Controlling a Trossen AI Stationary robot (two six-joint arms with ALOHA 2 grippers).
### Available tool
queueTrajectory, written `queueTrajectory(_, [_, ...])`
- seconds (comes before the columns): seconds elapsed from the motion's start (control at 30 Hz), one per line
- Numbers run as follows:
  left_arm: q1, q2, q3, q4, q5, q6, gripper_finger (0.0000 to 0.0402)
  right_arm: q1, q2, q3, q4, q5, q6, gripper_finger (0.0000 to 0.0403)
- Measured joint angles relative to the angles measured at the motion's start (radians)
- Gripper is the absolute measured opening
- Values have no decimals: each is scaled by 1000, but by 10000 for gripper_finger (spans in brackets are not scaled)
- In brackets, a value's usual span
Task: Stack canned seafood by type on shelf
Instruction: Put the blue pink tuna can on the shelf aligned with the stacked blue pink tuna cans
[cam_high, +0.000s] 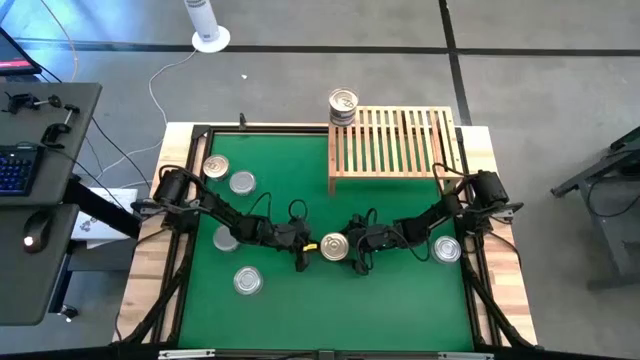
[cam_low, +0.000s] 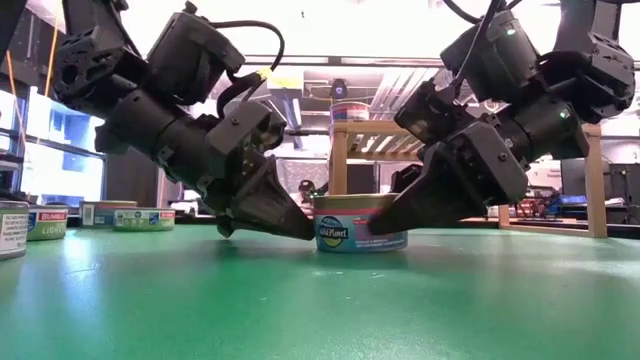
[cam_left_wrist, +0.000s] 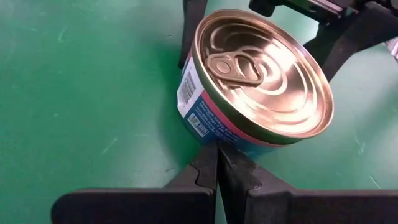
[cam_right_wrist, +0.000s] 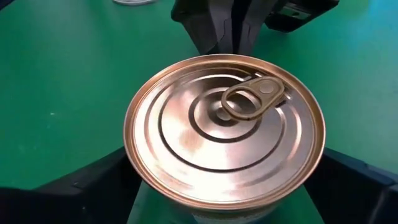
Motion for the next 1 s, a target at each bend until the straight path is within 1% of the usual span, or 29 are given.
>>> queueTrajectory(0.1, [0, -19, -3, -30, -2, -1, 0, 5, 1, -8, 17, 12, 14, 371])
queueTrajectory(0.17, [2, -50, -11, -79, -12, -10, 0, 10, 1, -19, 33, 33, 34, 364])
queueTrajectory(0.23, [3, -86, -21, -152, -37, -20, 0, 18, 1, -34, 45, 56, 53, 362])
queueTrajectory(0.3, [1, -114, -30, -235, -69, -27, 0, 31, 1, -46, 64, 55, 69, 361])
queueTrajectory(0.47, [0, -168, -33, -374, -146, -30, 0, 58, 0, -58, 123, 73, 76, 359])
queueTrajectory(0.57, [0, -176, -34, -395, -176, -34, 0, 61, -2, -58, 173, 79, 78, 358])
queueTrajectory(0.63, [0, -176, -35, -398, -176, -35, 0, 61, -24, -59, 187, 73, 72, 358])
queueTrajectory(0.73, [0, -176, -35, -400, -177, -37, 0, 61, -99, -60, 182, 54, 39, 358])
queueTrajectory(0.83, [-1, -176, -35, -400, -180, -36, 0, 56, -214, -60, 138, 49, -22, 358])
queueTrajectory(0.9, [-1, -176, -35, -400, -189, -36, 0, 43, -308, -58, 83, 47, -63, 358])
queueTrajectory(1.0, [-1, -176, -35, -399, -202, -35, 0, -2, -450, -27, -56, 85, -117, 358])
